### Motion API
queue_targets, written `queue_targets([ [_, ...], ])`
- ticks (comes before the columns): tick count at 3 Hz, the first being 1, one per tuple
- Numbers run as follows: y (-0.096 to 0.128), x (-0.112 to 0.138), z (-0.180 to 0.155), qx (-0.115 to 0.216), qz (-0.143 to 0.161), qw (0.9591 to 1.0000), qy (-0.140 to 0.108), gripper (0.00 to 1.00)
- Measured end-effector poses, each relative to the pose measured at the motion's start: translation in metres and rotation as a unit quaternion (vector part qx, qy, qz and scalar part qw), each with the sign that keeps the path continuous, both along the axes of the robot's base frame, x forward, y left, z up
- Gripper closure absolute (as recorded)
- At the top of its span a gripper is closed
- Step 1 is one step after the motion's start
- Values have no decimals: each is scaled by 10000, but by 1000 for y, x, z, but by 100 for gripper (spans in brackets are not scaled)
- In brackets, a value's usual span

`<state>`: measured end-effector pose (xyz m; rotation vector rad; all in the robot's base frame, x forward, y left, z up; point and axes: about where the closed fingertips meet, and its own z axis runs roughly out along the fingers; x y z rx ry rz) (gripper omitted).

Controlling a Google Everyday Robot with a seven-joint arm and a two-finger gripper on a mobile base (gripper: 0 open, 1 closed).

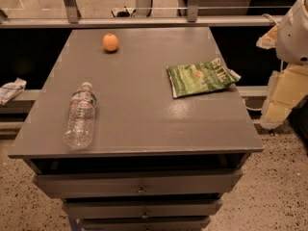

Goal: Pick green jalapeno chip bag

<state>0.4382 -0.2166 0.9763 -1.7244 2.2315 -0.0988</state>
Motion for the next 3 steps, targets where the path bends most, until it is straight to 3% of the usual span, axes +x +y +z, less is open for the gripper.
queue_targets([
  [2,-8,14,-4,23,-78,9999,-127,0],
  [3,-29,60,-20,207,-301,9985,-410,0],
])
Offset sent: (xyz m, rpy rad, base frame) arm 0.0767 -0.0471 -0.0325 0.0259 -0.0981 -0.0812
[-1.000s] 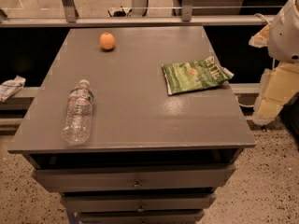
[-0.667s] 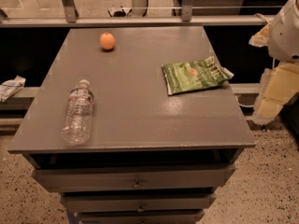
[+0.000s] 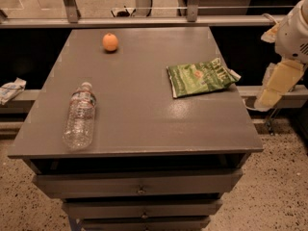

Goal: Pick green jalapeno chip bag

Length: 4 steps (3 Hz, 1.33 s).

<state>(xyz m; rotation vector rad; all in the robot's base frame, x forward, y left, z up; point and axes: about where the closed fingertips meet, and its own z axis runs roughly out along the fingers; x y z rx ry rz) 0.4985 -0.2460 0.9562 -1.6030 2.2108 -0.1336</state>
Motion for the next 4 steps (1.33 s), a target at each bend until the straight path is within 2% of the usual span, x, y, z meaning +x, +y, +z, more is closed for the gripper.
queue_targets([
  [1,-15,57,-20,443,-351,9981,-229,0],
  [2,-16,105,-43,1093,-664,9912,-340,0],
  [3,-8,139,-67,1730,-851,9805,-374,0],
  [4,0,161,-90,2200,-1043,9693,-348,0],
])
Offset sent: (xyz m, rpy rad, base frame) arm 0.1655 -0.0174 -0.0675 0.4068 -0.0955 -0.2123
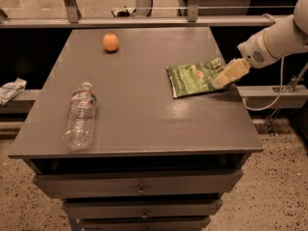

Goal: Pick green jalapeno chip bag

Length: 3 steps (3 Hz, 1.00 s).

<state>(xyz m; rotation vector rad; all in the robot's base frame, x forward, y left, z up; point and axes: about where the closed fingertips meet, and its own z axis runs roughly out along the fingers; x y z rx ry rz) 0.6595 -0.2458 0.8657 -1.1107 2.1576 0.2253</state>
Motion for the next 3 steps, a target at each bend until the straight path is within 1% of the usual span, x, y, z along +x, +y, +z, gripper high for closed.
queue_targets([
  [1,9,11,-12,208,-95,9997,-15,16],
  [2,12,16,-14,290,-154,9994,-47,40],
  [3,19,12,-7,420,-256,9988,24,71],
])
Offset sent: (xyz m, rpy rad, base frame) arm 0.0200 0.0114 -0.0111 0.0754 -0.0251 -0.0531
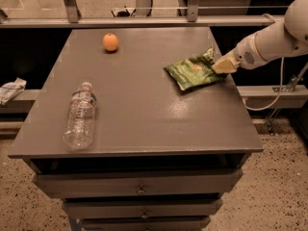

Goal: Pick green jalapeno chip bag

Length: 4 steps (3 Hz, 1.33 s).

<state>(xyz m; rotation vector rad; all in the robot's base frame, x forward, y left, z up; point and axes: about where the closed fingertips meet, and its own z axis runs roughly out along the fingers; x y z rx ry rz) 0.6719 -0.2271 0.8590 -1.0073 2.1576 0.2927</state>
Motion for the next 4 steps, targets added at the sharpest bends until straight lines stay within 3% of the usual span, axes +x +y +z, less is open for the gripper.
queue_targets([
  [1,7,-7,8,111,-25,9999,44,93],
  [2,25,-20,45,395,126,9990,-136,100],
  [3,53,-49,126,772,245,9953,-523,100],
  [4,69,-69,179,952,350,9910,-875,100],
])
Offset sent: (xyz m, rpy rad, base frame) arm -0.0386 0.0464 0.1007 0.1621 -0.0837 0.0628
